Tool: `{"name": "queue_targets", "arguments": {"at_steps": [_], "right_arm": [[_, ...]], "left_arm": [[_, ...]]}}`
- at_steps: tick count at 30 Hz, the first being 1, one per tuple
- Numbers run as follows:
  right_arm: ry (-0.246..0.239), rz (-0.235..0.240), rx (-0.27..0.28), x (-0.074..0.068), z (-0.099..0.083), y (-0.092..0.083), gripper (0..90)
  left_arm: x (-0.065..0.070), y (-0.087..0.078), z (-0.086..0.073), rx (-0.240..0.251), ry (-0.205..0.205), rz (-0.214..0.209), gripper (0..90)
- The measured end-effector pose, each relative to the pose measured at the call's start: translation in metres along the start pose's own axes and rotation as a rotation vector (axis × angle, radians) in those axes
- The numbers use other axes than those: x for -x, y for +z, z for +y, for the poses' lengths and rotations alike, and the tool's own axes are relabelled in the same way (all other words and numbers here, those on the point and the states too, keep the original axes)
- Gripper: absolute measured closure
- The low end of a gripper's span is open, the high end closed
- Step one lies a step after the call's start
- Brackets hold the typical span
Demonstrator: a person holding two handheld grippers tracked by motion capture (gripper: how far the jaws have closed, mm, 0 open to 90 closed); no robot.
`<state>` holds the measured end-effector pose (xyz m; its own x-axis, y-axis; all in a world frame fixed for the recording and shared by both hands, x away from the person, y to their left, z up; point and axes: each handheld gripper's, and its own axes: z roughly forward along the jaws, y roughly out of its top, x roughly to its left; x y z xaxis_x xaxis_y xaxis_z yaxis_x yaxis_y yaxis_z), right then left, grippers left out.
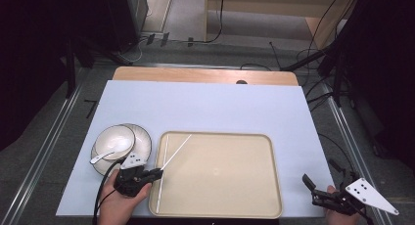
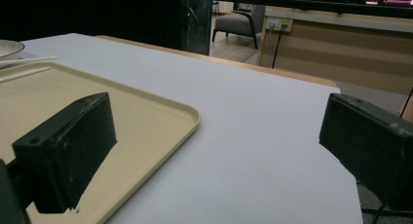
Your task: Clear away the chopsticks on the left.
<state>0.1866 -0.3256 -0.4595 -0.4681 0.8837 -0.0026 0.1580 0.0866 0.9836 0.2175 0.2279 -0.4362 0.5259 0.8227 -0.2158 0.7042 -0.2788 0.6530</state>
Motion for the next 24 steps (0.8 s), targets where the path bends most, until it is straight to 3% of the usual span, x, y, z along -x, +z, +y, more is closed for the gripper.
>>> {"name": "queue_targets", "arguments": {"at_steps": [4,12,24], "right_arm": [[-0.002,-0.001,0.001,0.0,0.0,0.0,0.2],[-0.002,-0.001,-0.002,0.0,0.0,0.0,0.2],[-0.003,-0.003,0.003,0.001,0.0,0.0,0.2]], "left_arm": [[0.006,0.006,0.002,-0.004,0.002,-0.007,85.6],[0.021,0.03,0.007,-0.026,-0.007,-0.066,85.6],[0.034,0.048,0.005,-0.045,-0.03,-0.057,85.6]]}}
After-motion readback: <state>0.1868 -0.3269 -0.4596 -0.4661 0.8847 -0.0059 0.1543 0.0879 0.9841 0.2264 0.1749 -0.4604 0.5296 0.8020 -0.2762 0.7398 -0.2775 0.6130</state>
